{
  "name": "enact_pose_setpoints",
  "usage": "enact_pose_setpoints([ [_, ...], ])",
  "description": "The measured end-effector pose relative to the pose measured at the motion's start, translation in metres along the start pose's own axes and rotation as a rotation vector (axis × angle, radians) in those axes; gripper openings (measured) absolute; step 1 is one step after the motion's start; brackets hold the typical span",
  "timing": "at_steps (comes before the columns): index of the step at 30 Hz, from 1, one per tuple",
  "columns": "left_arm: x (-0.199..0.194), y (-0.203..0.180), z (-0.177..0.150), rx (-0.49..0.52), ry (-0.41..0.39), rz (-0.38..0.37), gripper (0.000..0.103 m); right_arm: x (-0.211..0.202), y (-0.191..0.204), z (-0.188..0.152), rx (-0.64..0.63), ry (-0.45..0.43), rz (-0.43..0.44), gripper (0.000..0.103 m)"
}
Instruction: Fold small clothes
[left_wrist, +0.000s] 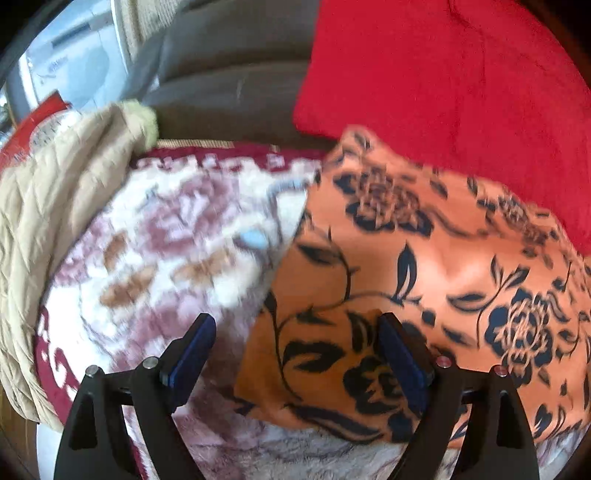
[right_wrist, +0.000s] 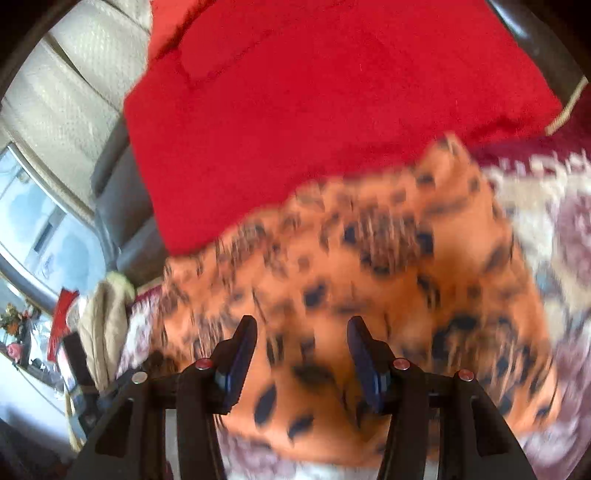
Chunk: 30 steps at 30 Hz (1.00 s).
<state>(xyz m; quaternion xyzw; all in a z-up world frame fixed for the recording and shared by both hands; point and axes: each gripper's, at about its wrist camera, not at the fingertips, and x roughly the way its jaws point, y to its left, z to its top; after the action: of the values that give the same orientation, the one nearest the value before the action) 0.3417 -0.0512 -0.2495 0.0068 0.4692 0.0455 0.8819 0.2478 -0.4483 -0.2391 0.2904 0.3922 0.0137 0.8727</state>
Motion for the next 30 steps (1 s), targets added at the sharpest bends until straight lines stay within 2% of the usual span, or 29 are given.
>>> enact_pose_setpoints([
  [1,0.0,0.002,-0.001,-0.004,0.002,-0.006,0.09,0.006,-0.001,-0.01,-0.011,0.034,-0.032,0.056],
  [4,-0.007,0.014,-0.002,-0.041,0.002,-0.04,0.089,0.0,0.004,-0.019,-0.067,0.016,-0.065,0.055],
  [8,-0.016,0.037,-0.009,-0.126,0.015,-0.07,0.089,-0.022,-0.002,-0.032,-0.023,-0.019,0.016,0.055],
  [11,-0.034,0.052,-0.019,-0.204,-0.015,-0.077,0.089,-0.037,-0.006,-0.038,-0.021,-0.034,0.05,0.055],
  [14,-0.051,0.057,-0.025,-0.23,-0.07,-0.073,0.089,-0.048,-0.007,-0.042,-0.019,-0.05,0.094,0.055],
  [16,-0.057,0.06,-0.034,-0.239,-0.062,-0.074,0.089,-0.053,-0.008,-0.044,-0.014,-0.06,0.12,0.055],
  [19,-0.061,0.063,-0.051,-0.29,-0.022,-0.169,0.089,-0.057,-0.008,-0.044,-0.015,-0.061,0.141,0.055],
  [26,-0.052,0.044,-0.058,-0.281,0.021,-0.339,0.089,-0.045,-0.007,-0.038,0.021,-0.037,0.197,0.055],
  [27,-0.049,0.043,-0.058,-0.289,0.025,-0.351,0.082,-0.043,-0.006,-0.037,0.021,-0.033,0.198,0.055],
  [28,-0.046,0.042,-0.058,-0.301,0.03,-0.37,0.07,-0.038,-0.005,-0.036,0.021,-0.029,0.196,0.055],
  [30,-0.037,0.04,-0.057,-0.314,0.053,-0.404,0.056,-0.031,-0.004,-0.033,0.028,-0.034,0.197,0.055],
])
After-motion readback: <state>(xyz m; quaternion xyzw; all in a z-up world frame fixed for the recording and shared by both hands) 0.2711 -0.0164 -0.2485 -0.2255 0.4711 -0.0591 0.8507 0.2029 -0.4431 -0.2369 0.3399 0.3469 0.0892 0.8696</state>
